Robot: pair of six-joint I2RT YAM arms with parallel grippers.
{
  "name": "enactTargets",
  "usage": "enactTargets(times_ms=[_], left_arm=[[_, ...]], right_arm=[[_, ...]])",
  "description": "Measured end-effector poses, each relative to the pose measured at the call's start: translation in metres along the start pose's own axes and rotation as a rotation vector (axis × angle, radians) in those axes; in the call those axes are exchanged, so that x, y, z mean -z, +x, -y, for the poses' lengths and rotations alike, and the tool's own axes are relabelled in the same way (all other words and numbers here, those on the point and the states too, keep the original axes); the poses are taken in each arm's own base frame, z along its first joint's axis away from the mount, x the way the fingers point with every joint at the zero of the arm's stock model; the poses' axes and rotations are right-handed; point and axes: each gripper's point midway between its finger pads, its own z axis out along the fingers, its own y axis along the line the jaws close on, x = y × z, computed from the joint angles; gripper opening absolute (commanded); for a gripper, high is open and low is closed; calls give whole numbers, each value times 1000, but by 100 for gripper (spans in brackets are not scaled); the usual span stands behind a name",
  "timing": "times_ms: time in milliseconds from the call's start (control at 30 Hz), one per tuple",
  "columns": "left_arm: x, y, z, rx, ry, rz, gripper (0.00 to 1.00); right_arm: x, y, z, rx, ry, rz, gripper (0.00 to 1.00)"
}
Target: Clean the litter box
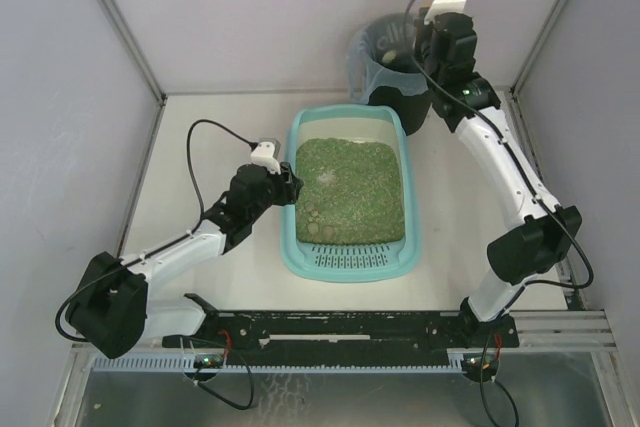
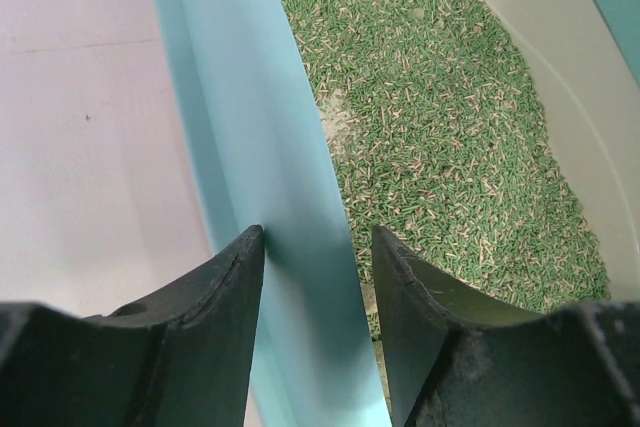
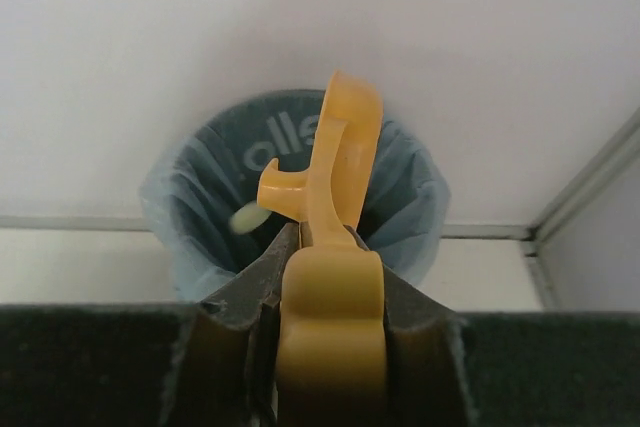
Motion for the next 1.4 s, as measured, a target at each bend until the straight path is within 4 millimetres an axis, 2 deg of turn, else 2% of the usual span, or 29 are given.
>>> enactTargets(times_ms=[67,167,233,333,400,600,700,767,900,1067,1233,1400], left_arm=[[0,0,0,0,0,-1,51],[0,1,0,0,-1,-2,51],[-1,1,0,0,-2,-3,51],[-1,1,0,-1,-2,-4,51],[-1,1,0,-1,-2,-4,51],[-1,1,0,-1,-2,-4,51],[-1,1,0,-1,-2,-4,51],[-1,1,0,-1,-2,-4,51],[-1,1,0,-1,-2,-4,51],[-1,1,0,-1,-2,-4,51],[-1,1,0,-1,-2,-4,51],[-1,1,0,-1,-2,-4,51]], right_arm=[[2,3,-5,96,17,-5,0],[4,3,1,174,55,-10,0],[6,1,2,190,55,-8,0],[15,-3,-9,175,-29,-5,0],[32,-4,-24,124,-140,3,0],[118,-5,-71,-84,-510,6,0],[143,6,-89,-161,-620,-45,0],[150,28,-101,-188,-650,-126,0],[160,100,-123,-175,-642,-370,0],[176,175,-127,-146,-575,-607,0],[187,228,-121,-159,-510,-738,0],[190,266,-128,-206,-499,-845,0]])
